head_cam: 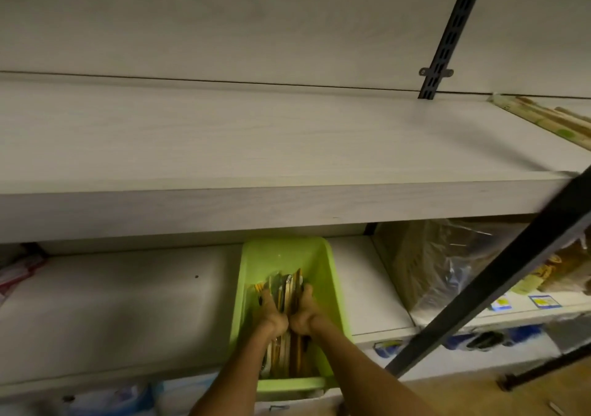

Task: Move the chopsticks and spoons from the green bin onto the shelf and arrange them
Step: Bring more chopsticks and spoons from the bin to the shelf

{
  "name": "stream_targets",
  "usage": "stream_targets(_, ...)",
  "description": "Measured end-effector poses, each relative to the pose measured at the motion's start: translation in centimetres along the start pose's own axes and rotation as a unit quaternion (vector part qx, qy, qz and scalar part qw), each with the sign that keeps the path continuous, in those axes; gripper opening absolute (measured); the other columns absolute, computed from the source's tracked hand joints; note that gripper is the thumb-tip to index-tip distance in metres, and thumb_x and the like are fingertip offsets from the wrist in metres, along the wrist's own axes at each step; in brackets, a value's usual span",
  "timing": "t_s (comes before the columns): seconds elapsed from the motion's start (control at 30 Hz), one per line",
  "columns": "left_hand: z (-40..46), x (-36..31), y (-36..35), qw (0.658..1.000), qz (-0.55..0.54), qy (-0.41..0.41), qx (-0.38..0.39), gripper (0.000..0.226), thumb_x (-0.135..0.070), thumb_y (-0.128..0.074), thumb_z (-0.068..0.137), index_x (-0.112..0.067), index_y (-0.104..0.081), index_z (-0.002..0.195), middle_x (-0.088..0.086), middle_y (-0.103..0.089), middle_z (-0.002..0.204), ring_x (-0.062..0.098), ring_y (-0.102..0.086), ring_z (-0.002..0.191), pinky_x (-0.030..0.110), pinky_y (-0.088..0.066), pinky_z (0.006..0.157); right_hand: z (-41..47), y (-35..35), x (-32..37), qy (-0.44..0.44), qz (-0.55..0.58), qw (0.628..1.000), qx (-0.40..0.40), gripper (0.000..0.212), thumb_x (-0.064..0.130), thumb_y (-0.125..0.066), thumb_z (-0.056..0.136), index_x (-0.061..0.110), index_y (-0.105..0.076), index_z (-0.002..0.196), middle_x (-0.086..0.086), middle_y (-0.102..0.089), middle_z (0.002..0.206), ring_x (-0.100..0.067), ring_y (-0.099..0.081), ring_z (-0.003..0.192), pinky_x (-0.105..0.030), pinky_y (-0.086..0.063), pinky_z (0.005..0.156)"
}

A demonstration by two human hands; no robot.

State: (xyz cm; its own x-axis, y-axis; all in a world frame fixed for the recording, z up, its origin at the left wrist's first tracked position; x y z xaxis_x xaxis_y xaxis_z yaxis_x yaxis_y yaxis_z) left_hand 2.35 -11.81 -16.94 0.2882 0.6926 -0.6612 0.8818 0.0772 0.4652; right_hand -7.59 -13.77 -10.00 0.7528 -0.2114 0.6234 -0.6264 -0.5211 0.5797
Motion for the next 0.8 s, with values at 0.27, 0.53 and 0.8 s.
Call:
stream_targets(0.27,-4.5,-2.8,3.6,0.996,-0.008,-0.007,-0.084,0.073,-0.005,-0.059,0.085,-0.021,-0.025,0.148,0.016,-0.052,0.132,0.032,-0.058,0.108,0.035,-0.053,0.068,-0.8,2.3,2.3,0.040,-0.049,0.996,0.066,0.057,0.024,-0.063,0.087,0.014,-0.028,0.132,-0.012,-0.055,0.129,-0.031,-0.054,0.121,-0.033,-0.045,0.098)
stream_targets(0.53,-5.0,-3.7,4.3,0.995,-0.089,-0.005,-0.038,0.052,-0.010,-0.058,0.092,-0.017,-0.035,0.138,0.016,-0.056,0.108,0.022,-0.058,0.061,0.026,-0.045,0.037,-1.1,3.6,2.9,0.052,-0.050,0.997,0.042,0.066,0.033,-0.070,0.082,0.014,-0.032,0.133,-0.012,-0.055,0.130,-0.030,-0.055,0.120,-0.031,-0.046,0.094)
stream_targets(0.8,-6.9,-5.5,5.2,0.988,-0.149,-0.044,-0.020,0.055,0.005,-0.050,0.088,-0.016,-0.032,0.135,0.015,-0.055,0.081,0.013,-0.044,0.036,0.016,-0.030,0.031,-2.3,4.3,3.6,0.086,-0.019,0.996,0.017,0.061,0.028,-0.072,0.079,0.015,-0.038,0.128,-0.009,-0.059,0.121,-0.028,-0.060,0.112,-0.032,-0.051,0.090)
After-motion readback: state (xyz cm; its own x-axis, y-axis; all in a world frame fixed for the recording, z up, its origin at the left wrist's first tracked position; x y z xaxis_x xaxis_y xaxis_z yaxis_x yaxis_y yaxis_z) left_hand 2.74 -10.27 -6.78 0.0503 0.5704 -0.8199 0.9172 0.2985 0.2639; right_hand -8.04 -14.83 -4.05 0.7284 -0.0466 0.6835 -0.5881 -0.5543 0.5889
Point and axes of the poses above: each hand's wrist, its own z-axis towards the middle knuckle, its own y-axis out of the back of the hand, x = y × z, the point moved 5 cm from there along z, towards the middle knuckle
